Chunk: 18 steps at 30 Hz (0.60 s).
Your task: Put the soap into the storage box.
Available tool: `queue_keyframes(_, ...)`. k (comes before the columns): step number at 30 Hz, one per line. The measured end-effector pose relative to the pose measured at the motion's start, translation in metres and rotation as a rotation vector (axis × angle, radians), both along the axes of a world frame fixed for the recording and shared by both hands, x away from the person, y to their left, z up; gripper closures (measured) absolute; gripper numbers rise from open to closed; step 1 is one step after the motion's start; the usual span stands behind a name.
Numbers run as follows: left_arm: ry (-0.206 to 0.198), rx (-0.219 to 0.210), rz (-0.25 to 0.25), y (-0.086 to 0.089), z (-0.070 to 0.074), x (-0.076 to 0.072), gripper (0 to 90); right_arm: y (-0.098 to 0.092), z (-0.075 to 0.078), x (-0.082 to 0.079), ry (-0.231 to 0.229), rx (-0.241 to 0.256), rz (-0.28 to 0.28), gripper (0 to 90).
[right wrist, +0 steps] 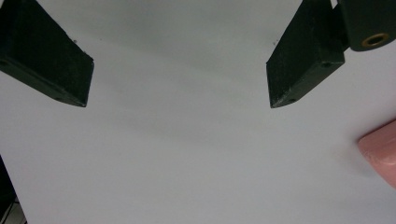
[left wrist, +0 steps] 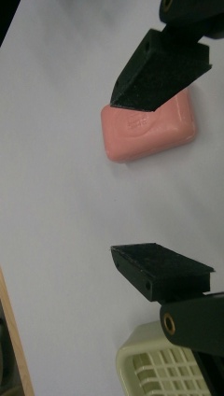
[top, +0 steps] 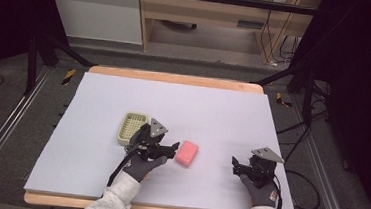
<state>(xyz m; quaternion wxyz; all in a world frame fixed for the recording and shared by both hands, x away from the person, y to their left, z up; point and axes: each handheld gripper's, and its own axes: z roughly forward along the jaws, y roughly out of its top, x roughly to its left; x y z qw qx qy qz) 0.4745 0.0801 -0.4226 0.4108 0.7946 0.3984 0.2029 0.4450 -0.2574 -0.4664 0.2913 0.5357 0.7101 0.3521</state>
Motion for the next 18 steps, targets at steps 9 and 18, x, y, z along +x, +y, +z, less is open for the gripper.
queue_keyframes(9, 0.010, 0.000, -0.020, -0.014, -0.007, 0.002, 23.3, 0.000, 0.000, 0.000, -0.001, -0.009, 0.001, 7.8)
queue_keyframes(18, 0.019, 0.007, -0.028, -0.027, -0.016, 0.002, 23.5, 0.001, -0.001, 0.000, -0.002, -0.011, 0.003, 7.8)
